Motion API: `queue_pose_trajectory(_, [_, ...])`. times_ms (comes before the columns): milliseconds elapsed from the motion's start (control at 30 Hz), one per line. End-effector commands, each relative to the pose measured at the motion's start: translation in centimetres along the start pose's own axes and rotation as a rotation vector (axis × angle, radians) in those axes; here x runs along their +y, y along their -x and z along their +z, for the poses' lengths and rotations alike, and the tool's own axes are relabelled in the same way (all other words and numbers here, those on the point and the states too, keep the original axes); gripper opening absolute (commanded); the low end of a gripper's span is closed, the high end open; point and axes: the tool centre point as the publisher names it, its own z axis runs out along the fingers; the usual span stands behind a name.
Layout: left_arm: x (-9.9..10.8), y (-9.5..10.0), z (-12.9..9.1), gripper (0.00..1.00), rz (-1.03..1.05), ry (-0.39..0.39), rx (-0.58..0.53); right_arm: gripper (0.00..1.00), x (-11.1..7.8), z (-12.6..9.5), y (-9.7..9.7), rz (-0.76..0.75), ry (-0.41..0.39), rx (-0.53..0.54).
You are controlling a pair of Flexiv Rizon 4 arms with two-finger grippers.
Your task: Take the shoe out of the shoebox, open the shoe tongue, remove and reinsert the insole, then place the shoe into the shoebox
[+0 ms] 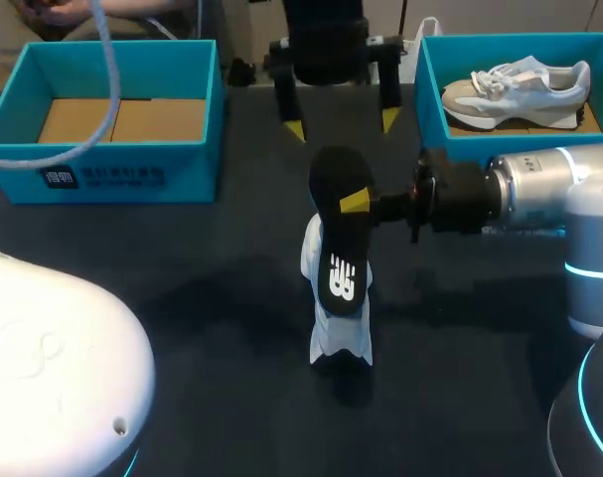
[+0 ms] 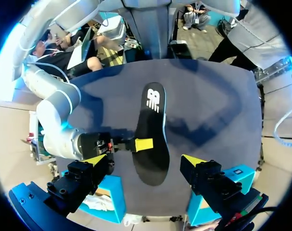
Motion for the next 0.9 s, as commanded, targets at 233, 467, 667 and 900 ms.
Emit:
queue_pose_trajectory(233, [0.16, 0.31, -0.19, 1.0, -0.007, 0.004, 0.145, 0.0, 0.11, 0.03, -0.01, 0.001, 0.0, -0.005])
queue_pose_trajectory(467, [0.23, 0.23, -0.11, 1.0, -0.012, 0.009, 0.133, 0.0, 0.17, -0.06, -0.06, 0.0, -0.002, -0.007])
queue_pose_trajectory(667, [0.31, 0.2, -0.06, 1.0, -0.02, 0.011, 0.128, 0.0, 0.21, -0.13, -0.16, -0.002, -0.004, -0.008])
queue_pose_trajectory(900, [0.44, -0.06, 0.1, 1.0, -0.022, 0.017, 0.106, 0.0, 0.09, -0.07, -0.16, 0.002, -0.005, -0.006])
